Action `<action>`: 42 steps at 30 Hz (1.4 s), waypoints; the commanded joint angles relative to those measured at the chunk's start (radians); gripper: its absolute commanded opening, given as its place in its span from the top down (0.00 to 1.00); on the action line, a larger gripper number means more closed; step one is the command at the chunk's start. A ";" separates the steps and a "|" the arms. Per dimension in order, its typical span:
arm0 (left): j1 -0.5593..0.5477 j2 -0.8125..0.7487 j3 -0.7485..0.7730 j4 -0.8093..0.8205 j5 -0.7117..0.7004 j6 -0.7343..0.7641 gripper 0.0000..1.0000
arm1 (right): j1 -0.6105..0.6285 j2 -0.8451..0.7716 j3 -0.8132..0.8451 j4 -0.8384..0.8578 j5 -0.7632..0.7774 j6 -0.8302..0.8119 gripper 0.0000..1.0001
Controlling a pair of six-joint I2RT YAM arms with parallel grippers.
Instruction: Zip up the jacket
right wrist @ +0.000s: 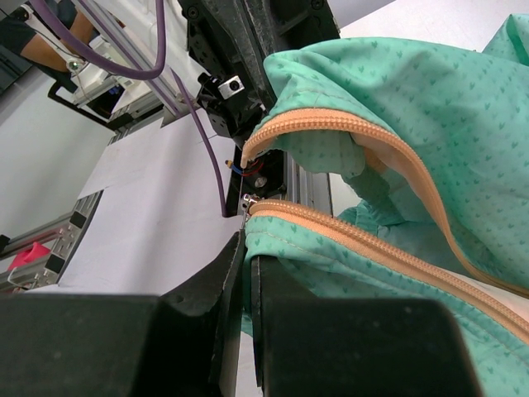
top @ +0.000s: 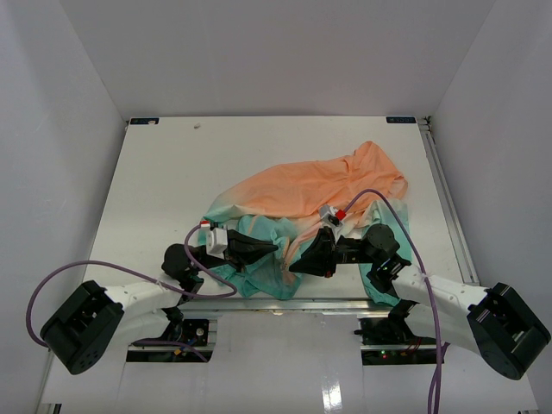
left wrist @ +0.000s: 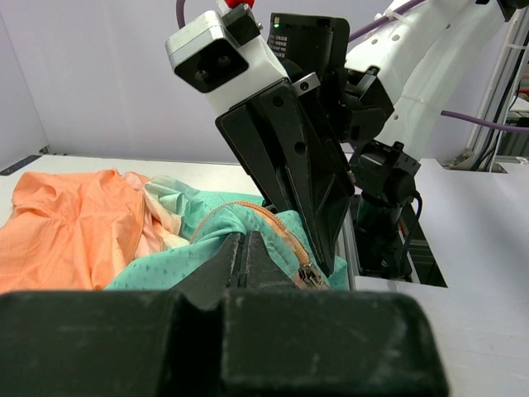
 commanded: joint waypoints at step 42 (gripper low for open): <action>0.001 0.020 -0.010 0.455 0.075 -0.013 1.00 | -0.005 -0.023 0.005 0.051 0.016 0.024 0.92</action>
